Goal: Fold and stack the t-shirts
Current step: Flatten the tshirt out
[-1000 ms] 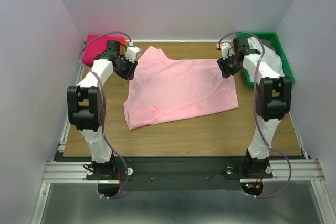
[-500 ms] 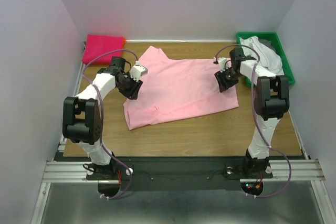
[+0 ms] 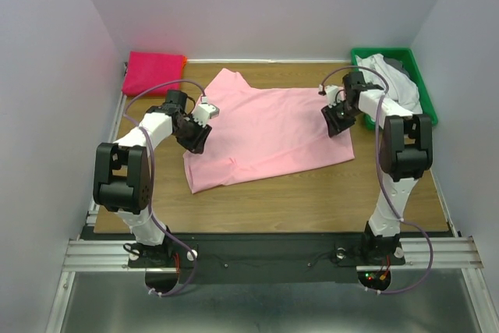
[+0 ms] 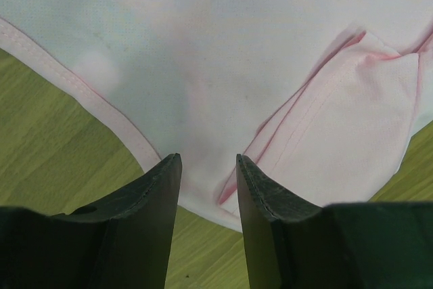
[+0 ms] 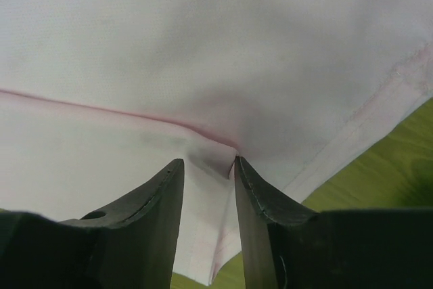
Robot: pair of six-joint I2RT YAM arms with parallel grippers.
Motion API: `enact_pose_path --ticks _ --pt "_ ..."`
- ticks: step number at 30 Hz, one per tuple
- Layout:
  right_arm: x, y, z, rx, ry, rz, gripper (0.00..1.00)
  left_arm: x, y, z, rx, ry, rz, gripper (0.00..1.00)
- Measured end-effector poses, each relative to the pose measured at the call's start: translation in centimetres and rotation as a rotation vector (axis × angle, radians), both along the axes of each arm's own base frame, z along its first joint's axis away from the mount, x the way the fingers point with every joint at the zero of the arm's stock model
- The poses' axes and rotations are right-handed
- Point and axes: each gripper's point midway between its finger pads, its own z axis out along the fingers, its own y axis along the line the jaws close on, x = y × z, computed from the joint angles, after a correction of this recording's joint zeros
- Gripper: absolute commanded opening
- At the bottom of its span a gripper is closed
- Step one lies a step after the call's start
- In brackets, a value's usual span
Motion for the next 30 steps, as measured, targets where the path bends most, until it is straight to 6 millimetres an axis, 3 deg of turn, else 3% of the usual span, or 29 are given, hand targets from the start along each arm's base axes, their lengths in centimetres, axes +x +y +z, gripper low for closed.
enact_pose_path --ticks 3,6,9,10,11,24,30 --pt "-0.3 0.0 0.8 0.001 -0.009 0.0 0.4 -0.1 0.0 0.0 0.0 0.002 0.0 0.49" --pt "-0.3 0.0 1.3 0.0 -0.019 0.002 0.31 -0.1 0.0 -0.1 0.0 0.002 0.0 0.49" --pt "-0.4 0.0 1.3 0.0 -0.016 0.002 0.18 -0.1 0.0 -0.1 0.0 0.002 0.0 0.48" --pt "-0.5 0.0 1.3 0.0 -0.013 0.002 0.03 -0.1 0.0 -0.1 0.0 0.002 0.0 0.47" --pt "-0.5 -0.1 1.3 -0.001 -0.013 0.003 0.01 -0.1 0.0 -0.1 0.001 0.003 0.0 0.47" --pt "-1.1 -0.3 1.7 -0.012 -0.007 -0.001 0.01 -0.5 0.1 -0.2 0.007 0.008 -0.017 0.46" --pt "-5.5 -0.8 5.2 -0.027 -0.045 0.041 0.01 -2.0 0.3 0.0 0.011 0.011 -0.053 0.46"
